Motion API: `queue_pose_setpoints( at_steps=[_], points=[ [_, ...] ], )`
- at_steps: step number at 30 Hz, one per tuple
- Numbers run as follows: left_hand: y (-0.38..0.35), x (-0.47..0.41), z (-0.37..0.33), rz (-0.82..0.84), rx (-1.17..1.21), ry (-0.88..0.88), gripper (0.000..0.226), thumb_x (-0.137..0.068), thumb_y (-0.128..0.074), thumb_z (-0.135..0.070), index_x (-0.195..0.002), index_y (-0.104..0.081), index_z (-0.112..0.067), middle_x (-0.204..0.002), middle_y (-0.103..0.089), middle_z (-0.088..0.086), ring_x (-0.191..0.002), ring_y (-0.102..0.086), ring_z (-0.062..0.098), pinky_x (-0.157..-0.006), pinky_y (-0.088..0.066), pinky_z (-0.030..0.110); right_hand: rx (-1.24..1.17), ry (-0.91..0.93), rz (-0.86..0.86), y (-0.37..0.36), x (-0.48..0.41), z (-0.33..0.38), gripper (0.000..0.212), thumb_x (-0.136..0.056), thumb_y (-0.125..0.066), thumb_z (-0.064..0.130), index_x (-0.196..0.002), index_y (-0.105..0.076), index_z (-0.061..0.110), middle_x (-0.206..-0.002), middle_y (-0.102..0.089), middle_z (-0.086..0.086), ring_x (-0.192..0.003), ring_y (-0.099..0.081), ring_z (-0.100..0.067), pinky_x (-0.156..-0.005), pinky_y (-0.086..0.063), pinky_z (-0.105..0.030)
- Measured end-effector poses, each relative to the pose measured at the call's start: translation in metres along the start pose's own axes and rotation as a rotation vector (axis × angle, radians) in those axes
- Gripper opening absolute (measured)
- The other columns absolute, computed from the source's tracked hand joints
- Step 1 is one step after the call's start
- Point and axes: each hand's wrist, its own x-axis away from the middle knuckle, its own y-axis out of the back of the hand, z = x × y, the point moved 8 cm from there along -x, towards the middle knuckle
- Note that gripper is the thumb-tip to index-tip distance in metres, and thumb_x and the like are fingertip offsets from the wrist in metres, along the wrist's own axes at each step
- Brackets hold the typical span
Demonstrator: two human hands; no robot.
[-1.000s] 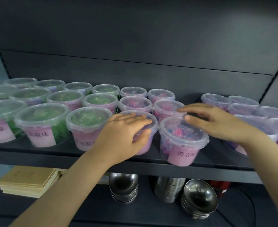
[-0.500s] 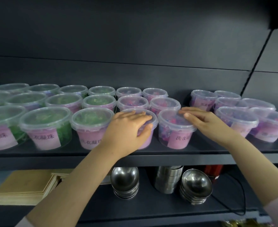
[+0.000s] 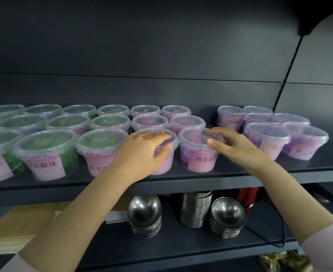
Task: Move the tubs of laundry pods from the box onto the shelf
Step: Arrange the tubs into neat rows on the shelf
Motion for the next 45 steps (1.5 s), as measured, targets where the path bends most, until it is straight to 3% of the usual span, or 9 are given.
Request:
queue_pose_setpoints(
  at_steps=[3, 7, 12, 16, 21, 24, 29, 37, 45],
  points=[
    [0.001, -0.002, 0.006, 0.045, 0.1, 0.051, 0.043, -0.091, -0.041, -0.053, -0.131, -0.051, -0.039, -0.135, -0.056, -0.017, -0.124, -0.051, 0.009, -0.101, -0.041, 0.03, 0.018, 0.016, 0.017, 0.001, -0.003, -0.002, 0.058, -0.068, -0.063, 0.062, -0.119, -0.063, 0.035, -0.133, -0.051, 0.012, -0.117, -0.047, 0.006, -0.088, -0.035, -0.009],
    [0.004, -0.012, 0.003, 0.101, 0.144, 0.119, 0.049, -0.081, -0.039, -0.064, -0.121, -0.06, -0.042, -0.139, -0.051, -0.021, -0.127, -0.048, 0.008, -0.105, -0.04, 0.036, 0.055, 0.062, 0.074, 0.006, -0.012, -0.002, 0.06, -0.067, -0.062, 0.068, -0.118, -0.063, 0.038, -0.133, -0.05, 0.014, -0.124, -0.045, 0.002, -0.099, -0.034, -0.018],
    [0.013, -0.055, -0.035, -0.013, 0.03, 0.071, 0.039, -0.089, -0.048, -0.052, -0.118, -0.065, -0.034, -0.138, -0.053, -0.017, -0.128, -0.046, 0.011, -0.106, -0.034, 0.033, 0.15, 0.122, 0.041, 0.044, -0.048, -0.008, 0.031, -0.086, -0.064, 0.046, -0.114, -0.066, 0.034, -0.116, -0.059, 0.024, -0.108, -0.052, 0.014, -0.099, -0.039, -0.018],
    [-0.011, -0.095, -0.061, 0.058, 0.066, 0.098, 0.038, -0.093, -0.049, -0.047, -0.128, -0.056, -0.035, -0.141, -0.05, -0.016, -0.127, -0.047, 0.014, -0.105, -0.038, 0.035, 0.44, 0.084, 0.078, 0.088, -0.099, -0.028, 0.037, -0.093, -0.059, 0.042, -0.125, -0.063, 0.026, -0.131, -0.059, 0.006, -0.12, -0.054, -0.013, -0.103, -0.036, -0.025],
    [-0.06, -0.113, -0.051, 0.321, -0.083, 0.254, 0.057, -0.091, -0.035, -0.063, -0.145, -0.031, -0.041, -0.158, -0.026, -0.007, -0.138, -0.036, 0.025, -0.108, -0.035, 0.04, 0.7, -0.044, 0.236, 0.121, -0.153, -0.077, 0.044, -0.096, -0.051, 0.047, -0.137, -0.053, 0.032, -0.146, -0.049, 0.002, -0.133, -0.045, -0.023, -0.107, -0.032, -0.03],
    [-0.074, -0.107, -0.033, 0.419, 0.002, 0.374, 0.068, -0.083, -0.028, -0.077, -0.146, -0.022, -0.05, -0.161, -0.013, -0.012, -0.145, -0.023, 0.022, -0.114, -0.024, 0.039, 0.803, -0.102, 0.295, 0.128, -0.175, -0.106, 0.045, -0.096, -0.051, 0.046, -0.14, -0.05, 0.033, -0.149, -0.047, 0.0, -0.134, -0.045, -0.025, -0.112, -0.032, -0.036],
    [-0.077, -0.105, -0.032, 0.425, -0.013, 0.371, 0.073, -0.081, -0.023, -0.08, -0.148, -0.02, -0.05, -0.161, -0.009, -0.016, -0.148, -0.002, 0.009, -0.116, -0.01, 0.035, 0.844, -0.075, 0.406, 0.117, -0.187, -0.121, 0.043, -0.094, -0.056, 0.038, -0.137, -0.053, 0.034, -0.146, -0.05, 0.006, -0.131, -0.049, -0.019, -0.112, -0.032, -0.036],
    [-0.075, -0.104, -0.034, 0.438, -0.014, 0.369, 0.075, -0.08, -0.021, -0.079, -0.148, -0.019, -0.048, -0.161, -0.008, -0.015, -0.148, 0.0, 0.008, -0.118, -0.007, 0.034, 0.738, 0.064, 0.504, 0.056, -0.191, -0.078, 0.048, -0.093, -0.057, 0.038, -0.141, -0.047, 0.038, -0.15, -0.044, 0.008, -0.135, -0.044, -0.016, -0.113, -0.031, -0.033],
    [-0.075, -0.105, -0.036, 0.433, -0.016, 0.353, 0.075, -0.081, -0.02, -0.078, -0.149, -0.018, -0.046, -0.161, -0.01, -0.013, -0.149, -0.001, 0.01, -0.119, -0.01, 0.038, 0.824, 0.036, 0.562, 0.029, -0.205, -0.069, 0.057, -0.094, -0.053, 0.043, -0.147, -0.035, 0.04, -0.157, -0.031, 0.006, -0.141, -0.034, -0.019, -0.113, -0.027, -0.031]
  ],
)
